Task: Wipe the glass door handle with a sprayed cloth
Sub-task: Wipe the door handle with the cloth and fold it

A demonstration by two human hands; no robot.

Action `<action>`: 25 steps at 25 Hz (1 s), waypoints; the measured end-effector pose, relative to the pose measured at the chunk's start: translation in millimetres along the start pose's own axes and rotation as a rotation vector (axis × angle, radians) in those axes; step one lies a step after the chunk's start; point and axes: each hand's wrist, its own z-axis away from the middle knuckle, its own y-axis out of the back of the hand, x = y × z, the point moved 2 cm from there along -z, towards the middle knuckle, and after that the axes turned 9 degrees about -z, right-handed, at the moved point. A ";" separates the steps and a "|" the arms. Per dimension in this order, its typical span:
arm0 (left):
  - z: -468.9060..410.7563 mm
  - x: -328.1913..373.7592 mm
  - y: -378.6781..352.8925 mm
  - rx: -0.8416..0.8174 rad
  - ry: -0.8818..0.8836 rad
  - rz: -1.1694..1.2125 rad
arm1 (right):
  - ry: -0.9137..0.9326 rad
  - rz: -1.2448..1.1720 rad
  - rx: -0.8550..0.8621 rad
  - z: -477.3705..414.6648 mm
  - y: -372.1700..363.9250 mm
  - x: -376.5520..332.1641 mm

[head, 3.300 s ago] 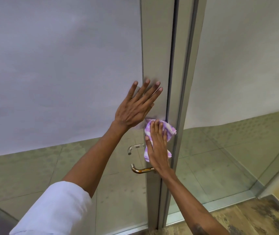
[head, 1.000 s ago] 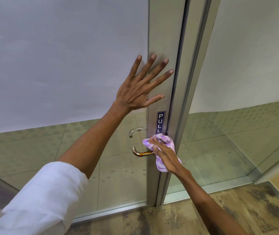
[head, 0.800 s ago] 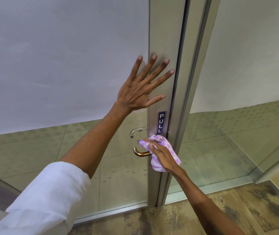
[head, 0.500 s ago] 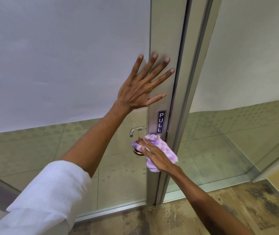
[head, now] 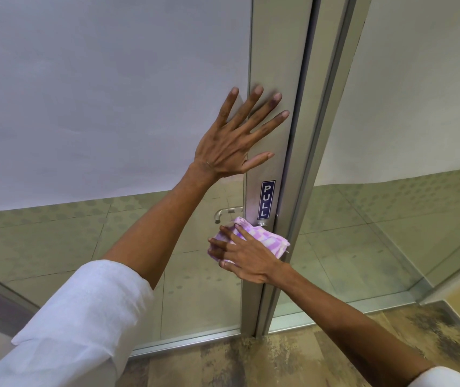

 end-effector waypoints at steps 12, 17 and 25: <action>-0.6 1.1 -4.2 -0.003 0.002 -0.040 | 0.142 0.074 -0.129 46.6 15.5 35.7; -0.8 2.0 -6.1 0.013 0.002 -0.042 | 0.092 -0.113 -0.124 89.1 16.8 75.9; 0.4 2.2 -4.7 0.004 0.002 -0.041 | -0.421 -1.616 0.550 93.2 -26.5 7.6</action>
